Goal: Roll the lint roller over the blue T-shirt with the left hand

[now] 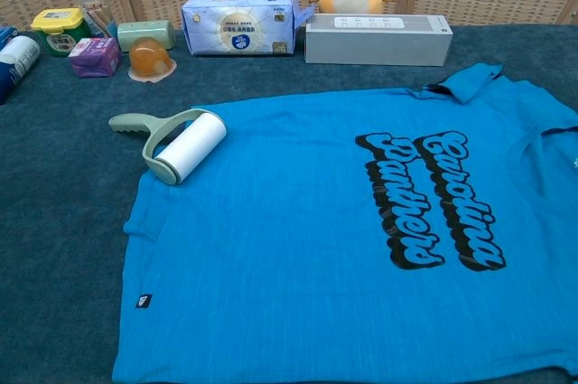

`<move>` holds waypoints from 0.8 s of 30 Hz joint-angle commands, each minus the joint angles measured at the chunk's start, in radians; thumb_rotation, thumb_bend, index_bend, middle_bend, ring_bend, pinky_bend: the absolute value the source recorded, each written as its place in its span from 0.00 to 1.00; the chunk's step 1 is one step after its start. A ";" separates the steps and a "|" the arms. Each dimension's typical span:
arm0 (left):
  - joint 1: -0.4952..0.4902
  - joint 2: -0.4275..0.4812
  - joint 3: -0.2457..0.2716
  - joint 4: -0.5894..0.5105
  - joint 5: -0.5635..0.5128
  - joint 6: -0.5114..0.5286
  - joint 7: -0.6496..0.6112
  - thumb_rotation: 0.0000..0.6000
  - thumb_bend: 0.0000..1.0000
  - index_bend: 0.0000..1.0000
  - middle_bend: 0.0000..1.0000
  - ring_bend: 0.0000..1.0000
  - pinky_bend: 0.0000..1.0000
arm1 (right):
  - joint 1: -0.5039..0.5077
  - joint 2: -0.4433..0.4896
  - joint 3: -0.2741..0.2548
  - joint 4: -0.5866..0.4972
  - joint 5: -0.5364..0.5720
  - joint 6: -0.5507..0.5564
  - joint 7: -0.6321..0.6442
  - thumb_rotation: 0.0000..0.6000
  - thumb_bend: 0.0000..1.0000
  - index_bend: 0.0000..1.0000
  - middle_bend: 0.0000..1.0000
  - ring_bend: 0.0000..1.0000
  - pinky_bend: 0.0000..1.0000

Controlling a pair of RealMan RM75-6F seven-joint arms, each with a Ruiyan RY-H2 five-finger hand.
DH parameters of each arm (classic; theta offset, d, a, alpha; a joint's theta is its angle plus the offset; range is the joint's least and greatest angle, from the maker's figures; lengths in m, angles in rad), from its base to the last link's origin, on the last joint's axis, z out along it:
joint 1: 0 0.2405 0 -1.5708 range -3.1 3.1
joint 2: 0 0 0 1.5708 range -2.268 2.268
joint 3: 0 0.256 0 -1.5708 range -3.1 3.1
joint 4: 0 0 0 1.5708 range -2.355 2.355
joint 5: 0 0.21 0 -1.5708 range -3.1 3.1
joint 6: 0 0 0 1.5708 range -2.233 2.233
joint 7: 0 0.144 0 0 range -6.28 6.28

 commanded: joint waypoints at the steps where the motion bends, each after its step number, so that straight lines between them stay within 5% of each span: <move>1: -0.003 -0.003 -0.002 -0.004 -0.017 -0.010 0.023 1.00 0.00 0.00 0.00 0.00 0.15 | 0.000 -0.055 0.038 0.057 0.028 0.055 -0.077 1.00 0.00 0.11 0.10 0.00 0.00; 10: -0.063 0.007 -0.030 -0.027 -0.018 -0.077 0.006 1.00 0.00 0.00 0.00 0.00 0.14 | 0.011 -0.078 0.049 0.090 0.059 0.026 -0.065 1.00 0.00 0.10 0.10 0.00 0.00; 16: -0.234 -0.012 -0.104 0.069 -0.112 -0.348 -0.082 1.00 0.00 0.00 0.00 0.00 0.14 | 0.014 -0.063 0.053 0.077 0.086 -0.004 -0.040 1.00 0.00 0.11 0.10 0.00 0.00; 24: -0.404 -0.123 -0.128 0.320 -0.079 -0.569 -0.276 1.00 0.00 0.00 0.00 0.00 0.14 | 0.021 -0.060 0.062 0.078 0.123 -0.034 -0.039 1.00 0.00 0.11 0.10 0.00 0.00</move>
